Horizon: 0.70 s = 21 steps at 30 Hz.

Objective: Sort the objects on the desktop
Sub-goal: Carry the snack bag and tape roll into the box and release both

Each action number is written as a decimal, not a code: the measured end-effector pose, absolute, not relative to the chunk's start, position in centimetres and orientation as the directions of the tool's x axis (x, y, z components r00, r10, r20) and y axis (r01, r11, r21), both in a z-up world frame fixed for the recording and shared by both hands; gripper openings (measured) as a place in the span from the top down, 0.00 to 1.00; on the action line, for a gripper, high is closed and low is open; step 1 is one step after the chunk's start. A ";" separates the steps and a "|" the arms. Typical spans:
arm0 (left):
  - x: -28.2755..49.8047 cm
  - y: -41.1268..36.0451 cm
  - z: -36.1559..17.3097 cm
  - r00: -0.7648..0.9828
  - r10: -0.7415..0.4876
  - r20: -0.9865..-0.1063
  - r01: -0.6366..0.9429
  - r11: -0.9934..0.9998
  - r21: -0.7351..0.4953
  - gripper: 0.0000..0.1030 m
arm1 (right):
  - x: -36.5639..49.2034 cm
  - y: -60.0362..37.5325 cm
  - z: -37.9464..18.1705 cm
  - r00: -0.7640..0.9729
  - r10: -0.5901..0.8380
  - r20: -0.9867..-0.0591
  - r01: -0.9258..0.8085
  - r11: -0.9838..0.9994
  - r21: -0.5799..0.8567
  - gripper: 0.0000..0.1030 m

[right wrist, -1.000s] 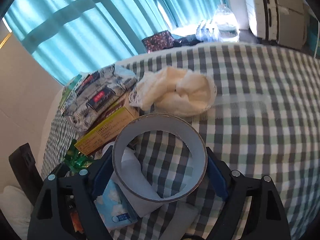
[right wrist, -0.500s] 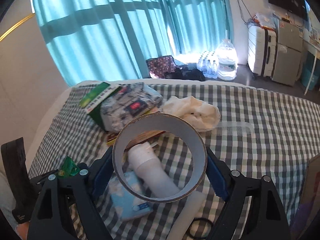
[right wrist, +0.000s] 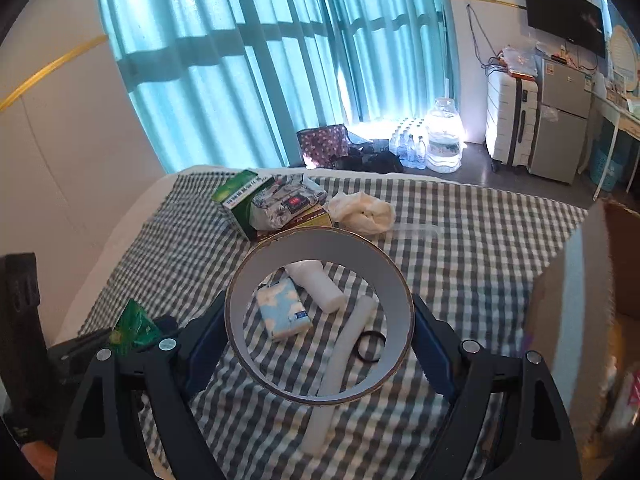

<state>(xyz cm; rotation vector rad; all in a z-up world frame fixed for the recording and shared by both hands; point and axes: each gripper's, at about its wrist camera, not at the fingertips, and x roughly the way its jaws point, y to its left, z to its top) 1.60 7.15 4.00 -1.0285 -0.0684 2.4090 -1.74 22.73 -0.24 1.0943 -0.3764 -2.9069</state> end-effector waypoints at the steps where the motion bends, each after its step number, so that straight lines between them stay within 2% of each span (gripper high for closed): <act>1: 2.1 7.9 5.1 -0.589 0.480 -0.650 -0.455 -0.862 -0.224 0.69 | -0.9 23.1 0.7 -0.770 -0.093 -0.631 -0.072 -0.970 0.232 0.19; 6: 3.6 14.0 11.1 -0.570 0.566 -0.596 -0.567 -0.796 -0.214 0.69 | 3.2 27.1 6.6 -0.816 -0.043 -0.577 -0.102 -0.971 0.216 0.19; 10: 4.3 20.6 13.7 -0.502 0.647 -0.574 -0.659 -0.716 -0.230 0.69 | 6.3 32.0 10.6 -0.841 0.048 -0.539 -0.184 -0.962 0.202 0.19; 15: 6.1 29.9 14.1 -0.395 0.714 -0.578 -0.756 -0.610 -0.238 0.69 | 9.9 38.8 13.1 -0.819 0.192 -0.541 -0.331 -0.928 0.172 0.19; 21: 7.8 37.1 11.2 -0.288 0.702 -0.651 -0.810 -0.541 -0.225 0.69 | 12.6 45.0 10.8 -0.747 0.265 -0.609 -0.454 -0.873 0.177 0.19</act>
